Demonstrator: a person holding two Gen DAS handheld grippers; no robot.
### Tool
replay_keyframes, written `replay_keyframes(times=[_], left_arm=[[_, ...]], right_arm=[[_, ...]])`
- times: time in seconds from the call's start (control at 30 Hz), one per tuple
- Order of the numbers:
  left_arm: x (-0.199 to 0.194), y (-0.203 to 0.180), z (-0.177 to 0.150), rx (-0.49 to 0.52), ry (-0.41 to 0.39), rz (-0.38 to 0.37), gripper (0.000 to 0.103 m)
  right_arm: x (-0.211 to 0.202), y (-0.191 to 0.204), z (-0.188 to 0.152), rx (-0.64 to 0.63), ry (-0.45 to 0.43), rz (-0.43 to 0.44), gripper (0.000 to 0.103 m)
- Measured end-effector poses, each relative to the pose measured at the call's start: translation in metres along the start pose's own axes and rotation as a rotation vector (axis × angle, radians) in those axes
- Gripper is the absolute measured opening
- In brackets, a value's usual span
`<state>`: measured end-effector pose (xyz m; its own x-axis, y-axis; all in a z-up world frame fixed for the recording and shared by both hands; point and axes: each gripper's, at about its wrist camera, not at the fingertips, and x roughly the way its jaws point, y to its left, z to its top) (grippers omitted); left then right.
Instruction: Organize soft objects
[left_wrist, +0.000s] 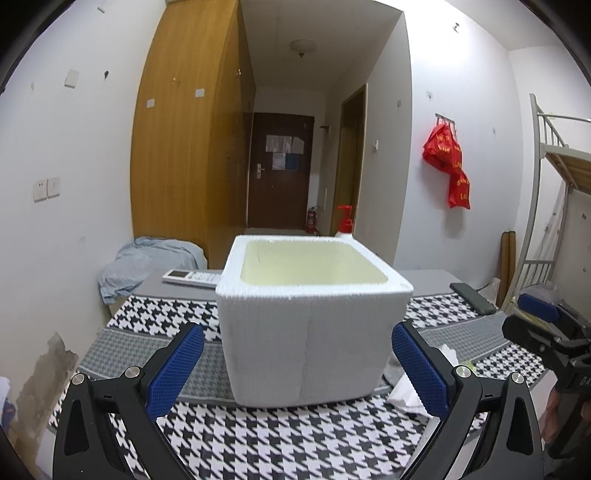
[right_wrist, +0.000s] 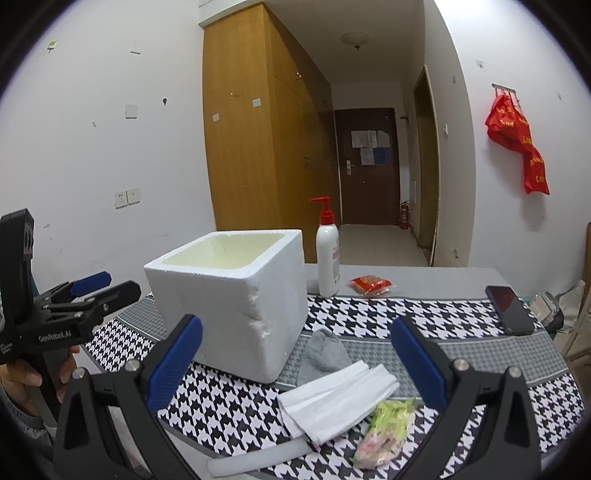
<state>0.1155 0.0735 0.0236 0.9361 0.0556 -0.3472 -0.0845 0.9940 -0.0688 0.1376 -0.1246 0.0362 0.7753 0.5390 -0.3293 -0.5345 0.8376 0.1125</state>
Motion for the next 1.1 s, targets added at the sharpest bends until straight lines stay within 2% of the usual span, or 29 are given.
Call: replay_keyframes(times=[0.8, 0.9, 1.1], left_arm=[[-0.034, -0.002, -0.047, -0.009, -0.048, -0.013, 0.102], [-0.033, -0.003, -0.051, -0.002, -0.034, 0.001, 0.102], [-0.026, -0.009, -0.056, 0.013, 0.004, -0.047, 0.102]], right_arm=[[-0.017, 0.013, -0.045, 0.017, 0.045, 0.034, 0.103], [-0.018, 0.013, -0.047, 0.014, 0.044, 0.036, 0.103], [-0.017, 0.006, -0.050, 0.023, 0.058, 0.006, 0.103]])
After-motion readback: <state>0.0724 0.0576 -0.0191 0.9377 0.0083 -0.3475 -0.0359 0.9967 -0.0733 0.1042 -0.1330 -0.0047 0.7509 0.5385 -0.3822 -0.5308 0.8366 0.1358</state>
